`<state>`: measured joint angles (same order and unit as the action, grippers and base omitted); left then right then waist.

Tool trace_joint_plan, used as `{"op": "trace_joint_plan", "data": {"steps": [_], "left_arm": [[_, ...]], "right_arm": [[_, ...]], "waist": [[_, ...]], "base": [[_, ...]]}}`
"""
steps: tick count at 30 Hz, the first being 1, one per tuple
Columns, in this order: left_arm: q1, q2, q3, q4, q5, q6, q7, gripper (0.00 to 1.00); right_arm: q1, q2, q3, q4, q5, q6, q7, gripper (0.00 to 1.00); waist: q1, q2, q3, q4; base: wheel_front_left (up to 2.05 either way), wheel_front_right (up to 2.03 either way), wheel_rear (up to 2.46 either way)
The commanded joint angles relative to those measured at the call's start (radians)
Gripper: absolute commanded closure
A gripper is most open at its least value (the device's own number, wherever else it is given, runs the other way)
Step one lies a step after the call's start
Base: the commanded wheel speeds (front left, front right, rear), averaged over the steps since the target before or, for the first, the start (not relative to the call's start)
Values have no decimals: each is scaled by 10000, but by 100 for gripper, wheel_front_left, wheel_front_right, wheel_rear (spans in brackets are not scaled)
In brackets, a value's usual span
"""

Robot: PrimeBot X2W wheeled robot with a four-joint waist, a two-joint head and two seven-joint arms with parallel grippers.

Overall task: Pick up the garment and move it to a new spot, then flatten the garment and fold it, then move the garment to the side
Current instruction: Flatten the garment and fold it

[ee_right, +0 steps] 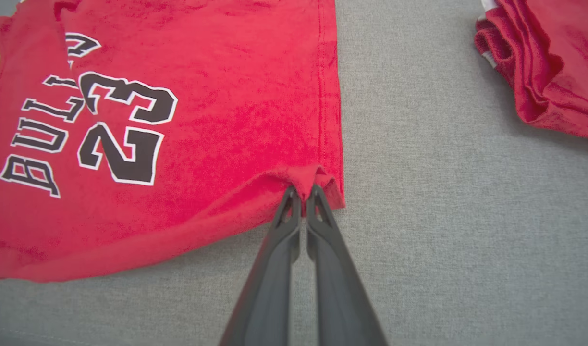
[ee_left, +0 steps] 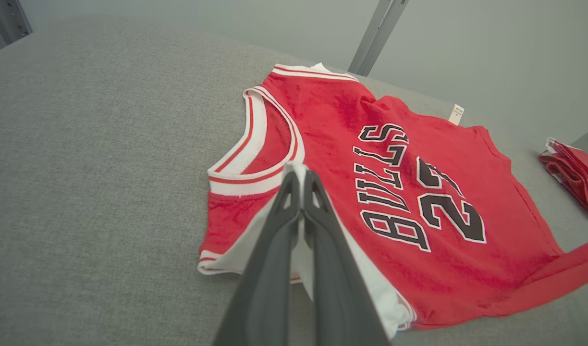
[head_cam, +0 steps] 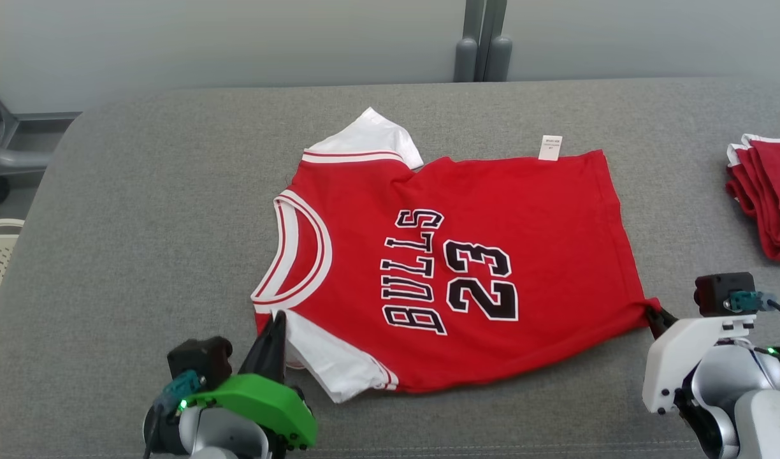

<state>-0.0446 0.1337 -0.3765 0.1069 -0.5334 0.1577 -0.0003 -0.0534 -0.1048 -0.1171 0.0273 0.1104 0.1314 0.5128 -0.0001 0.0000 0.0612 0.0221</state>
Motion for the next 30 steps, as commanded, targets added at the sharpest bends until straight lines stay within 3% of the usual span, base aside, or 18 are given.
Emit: {"op": "trace_joint_plan", "data": {"steps": [1, 12, 21, 30], "left_arm": [[-462, 47, 30, 77, 126, 18, 109, 100], [-2861, -70, 110, 1975, 183, 58, 835, 100], [-4388, -216, -25, 3474, 343, -241, 458, 100], [-5373, -209, -187, 4417, 518, -465, 201, 100]], "right_arm": [[-307, -23, 9, 149, 69, -16, -142, 100], [-2177, -274, 162, 1966, 83, -16, -486, 100], [-3244, -531, 375, 3407, 11, -16, -1015, 100], [-3650, -500, 290, 4097, -135, -16, -1652, 100]], "waist": [[1, 0, 122, 40], [1, 0, 871, 27], [1, 0, 1349, -27], [1, 0, 1509, -96]], "base": [[0, 0, 0], [0, 0, 0], [0, 0, 0], [0, 0, 0]]}}
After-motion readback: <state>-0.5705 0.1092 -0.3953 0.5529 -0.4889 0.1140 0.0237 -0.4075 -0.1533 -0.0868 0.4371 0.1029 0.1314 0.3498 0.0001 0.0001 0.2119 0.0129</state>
